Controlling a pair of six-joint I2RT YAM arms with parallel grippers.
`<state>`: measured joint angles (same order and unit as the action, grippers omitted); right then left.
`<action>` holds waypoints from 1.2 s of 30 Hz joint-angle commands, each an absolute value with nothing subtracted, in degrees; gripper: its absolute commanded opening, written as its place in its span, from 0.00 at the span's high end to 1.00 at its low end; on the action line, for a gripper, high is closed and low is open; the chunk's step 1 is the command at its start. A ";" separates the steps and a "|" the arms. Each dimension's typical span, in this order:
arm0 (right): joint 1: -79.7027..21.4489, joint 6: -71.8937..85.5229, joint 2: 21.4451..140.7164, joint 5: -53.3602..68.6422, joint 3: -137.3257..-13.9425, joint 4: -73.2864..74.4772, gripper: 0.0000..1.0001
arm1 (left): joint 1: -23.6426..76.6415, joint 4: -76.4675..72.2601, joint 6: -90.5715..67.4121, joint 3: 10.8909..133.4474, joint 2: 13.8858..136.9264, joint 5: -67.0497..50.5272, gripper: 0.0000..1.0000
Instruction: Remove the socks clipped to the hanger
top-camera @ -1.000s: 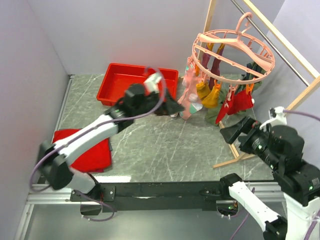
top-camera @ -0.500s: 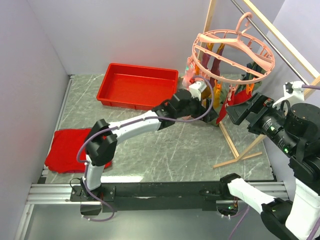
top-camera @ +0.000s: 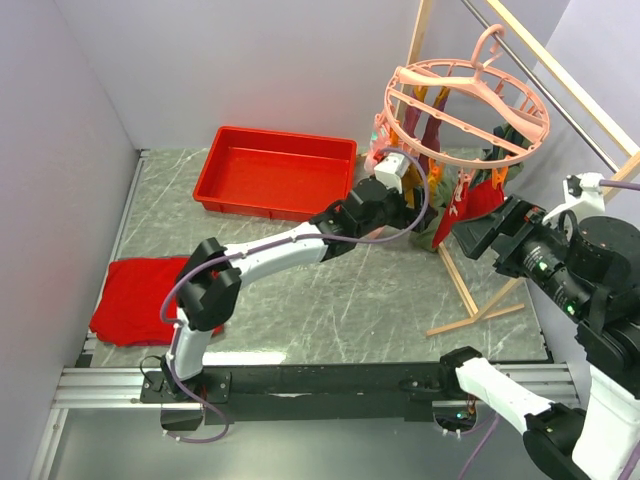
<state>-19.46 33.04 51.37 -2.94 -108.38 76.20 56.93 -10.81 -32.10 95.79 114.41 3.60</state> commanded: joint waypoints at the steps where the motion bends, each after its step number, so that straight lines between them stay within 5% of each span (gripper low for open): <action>1: -19.34 31.64 51.77 -2.46 -106.70 73.04 0.00 | 56.60 -13.18 -32.17 100.80 117.16 4.31 0.07; 4: -19.25 31.03 52.12 -2.99 -106.44 72.60 0.00 | 56.51 -14.06 -32.78 101.25 117.68 4.13 0.10; 8: -19.25 30.32 53.17 -3.43 -106.78 72.60 0.00 | 56.51 -14.50 -33.66 102.65 118.39 4.30 0.40; 10: -19.25 30.06 53.96 -3.34 -106.96 72.60 0.00 | 56.43 -13.63 -34.36 104.05 118.83 4.39 0.46; 13: -19.25 29.88 54.40 -3.69 -107.40 72.77 0.00 | 56.34 -13.97 -34.19 104.24 118.30 2.73 0.69; 15: -19.25 29.80 54.75 -4.04 -108.01 73.21 0.00 | 56.34 -13.28 -33.93 104.15 117.17 1.68 0.98; 22: -19.25 29.53 56.25 -8.43 -108.72 74.00 0.02 | 56.34 -12.04 -37.08 96.44 109.17 -7.71 0.99; 36: -19.25 25.75 60.82 -11.43 -108.37 68.82 0.23 | 56.60 -4.57 -43.95 89.91 98.53 -20.74 0.99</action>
<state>-19.46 27.24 59.20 -10.20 -108.73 73.82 56.34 -7.27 -42.89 89.45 101.03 -15.86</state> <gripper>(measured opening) 0.795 0.018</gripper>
